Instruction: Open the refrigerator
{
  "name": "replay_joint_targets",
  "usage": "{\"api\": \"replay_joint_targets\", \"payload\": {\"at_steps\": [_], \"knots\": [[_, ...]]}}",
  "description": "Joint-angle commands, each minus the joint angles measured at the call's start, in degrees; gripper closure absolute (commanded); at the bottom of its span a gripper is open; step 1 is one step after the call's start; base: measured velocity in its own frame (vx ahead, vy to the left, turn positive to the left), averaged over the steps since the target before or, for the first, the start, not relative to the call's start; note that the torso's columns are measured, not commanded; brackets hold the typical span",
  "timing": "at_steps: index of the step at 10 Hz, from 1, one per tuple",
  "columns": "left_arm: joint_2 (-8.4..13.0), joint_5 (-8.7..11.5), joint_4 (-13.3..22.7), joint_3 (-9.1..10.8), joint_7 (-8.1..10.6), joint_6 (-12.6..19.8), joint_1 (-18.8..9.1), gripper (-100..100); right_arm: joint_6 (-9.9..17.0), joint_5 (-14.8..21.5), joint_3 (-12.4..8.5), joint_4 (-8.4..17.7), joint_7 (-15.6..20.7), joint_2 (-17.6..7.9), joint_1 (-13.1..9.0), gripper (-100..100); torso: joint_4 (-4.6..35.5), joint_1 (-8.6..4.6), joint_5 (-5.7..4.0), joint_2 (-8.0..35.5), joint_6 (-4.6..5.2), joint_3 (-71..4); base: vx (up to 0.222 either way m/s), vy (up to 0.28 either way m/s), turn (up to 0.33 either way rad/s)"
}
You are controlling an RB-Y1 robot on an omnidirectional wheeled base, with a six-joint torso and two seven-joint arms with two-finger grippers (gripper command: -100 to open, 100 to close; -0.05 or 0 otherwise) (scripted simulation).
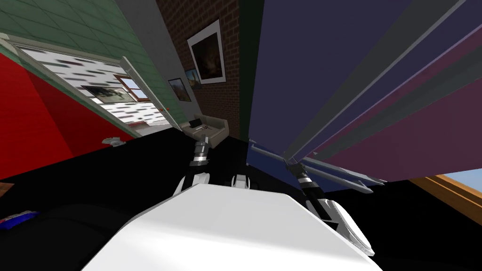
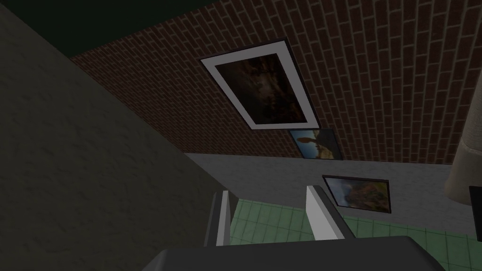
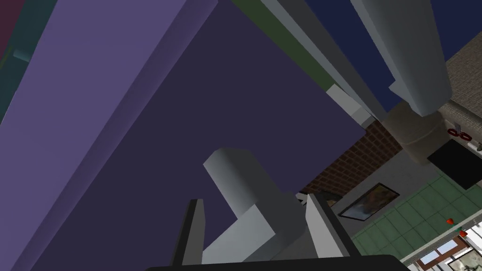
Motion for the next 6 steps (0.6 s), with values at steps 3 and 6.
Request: {"api": "replay_joint_targets", "payload": {"at_steps": [3, 6], "knots": [[0.02, 0.0, 0.0, 0.02, 0.0, 0.0, 0.0, 0, 2.46, -0.48, -1.81, 0.41, 0.58, 1.19, 0.13, 100, 0.13, -0.72, -0.04, 0.09, 0.06, 0.04, -0.031, 0.179, -0.09], [0.0, 0.0, 0.0, 0.01, 0.0, 0.0, 0.02, 0, 4.97, -0.89, -3.7, 0.13, 1.28, 2.58, 0.15, 100, -0.09, 0.35, 0.0, -0.08, -0.04, 0.0, 0.046, 0.305, -0.17]]}}
